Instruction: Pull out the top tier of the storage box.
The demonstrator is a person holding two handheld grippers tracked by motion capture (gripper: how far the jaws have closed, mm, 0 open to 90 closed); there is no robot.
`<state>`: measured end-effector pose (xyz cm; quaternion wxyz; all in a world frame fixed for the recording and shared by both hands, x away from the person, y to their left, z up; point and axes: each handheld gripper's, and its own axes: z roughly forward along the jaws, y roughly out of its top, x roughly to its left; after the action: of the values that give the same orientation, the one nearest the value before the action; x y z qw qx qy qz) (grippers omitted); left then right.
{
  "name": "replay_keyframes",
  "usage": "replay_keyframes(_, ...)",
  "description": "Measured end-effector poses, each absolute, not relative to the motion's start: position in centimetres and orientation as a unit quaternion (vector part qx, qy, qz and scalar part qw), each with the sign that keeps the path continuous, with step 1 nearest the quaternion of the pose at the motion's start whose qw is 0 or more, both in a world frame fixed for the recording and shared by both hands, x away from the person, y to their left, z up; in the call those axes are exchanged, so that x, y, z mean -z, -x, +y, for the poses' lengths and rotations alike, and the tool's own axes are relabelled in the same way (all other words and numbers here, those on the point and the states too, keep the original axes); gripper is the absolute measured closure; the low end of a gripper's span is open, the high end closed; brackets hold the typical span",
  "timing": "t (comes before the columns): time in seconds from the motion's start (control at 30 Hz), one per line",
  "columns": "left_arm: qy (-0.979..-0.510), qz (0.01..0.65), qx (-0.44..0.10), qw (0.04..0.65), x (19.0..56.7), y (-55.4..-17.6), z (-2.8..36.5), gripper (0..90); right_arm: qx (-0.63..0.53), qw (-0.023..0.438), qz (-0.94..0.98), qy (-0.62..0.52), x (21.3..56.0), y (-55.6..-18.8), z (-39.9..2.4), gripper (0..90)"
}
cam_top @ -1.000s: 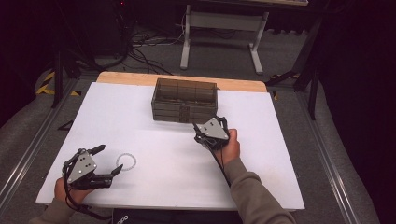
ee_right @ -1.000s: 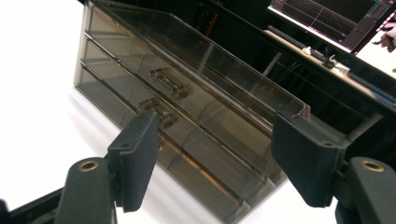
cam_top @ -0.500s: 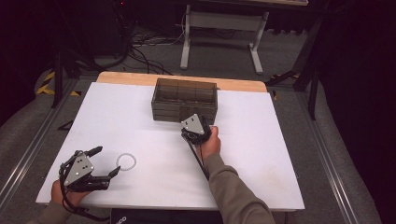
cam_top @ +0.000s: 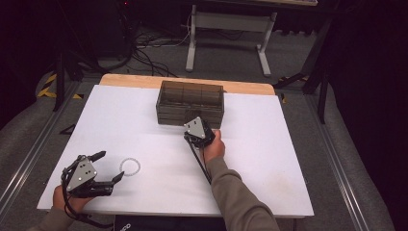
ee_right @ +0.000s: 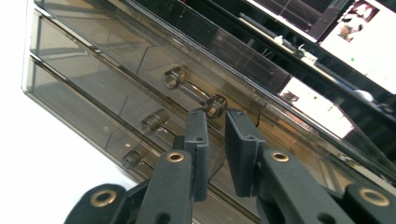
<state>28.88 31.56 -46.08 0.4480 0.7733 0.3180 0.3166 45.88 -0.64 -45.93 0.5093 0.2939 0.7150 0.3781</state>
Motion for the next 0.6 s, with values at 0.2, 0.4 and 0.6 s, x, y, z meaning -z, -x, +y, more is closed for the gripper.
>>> replay_keyframes(0.2, -0.773, 0.318, -0.318, 0.447, 46.1, -28.92, 31.58, 11.7, -0.37, 0.518, 0.711, -0.298, 46.04, -45.57, -0.37, 83.6)
replay_keyframes(0.4, -0.773, 0.317, -0.315, 0.45, 46.06, -28.92, 31.6, 11.6, -0.371, 0.514, 0.71, -0.307, 46.17, -45.21, -0.31, 90.0)
replay_keyframes(0.6, -0.774, 0.316, -0.315, 0.45, 46.02, -28.86, 31.54, 11.6, -0.37, 0.53, 0.703, -0.297, 45.96, -44.95, -0.15, 81.4)
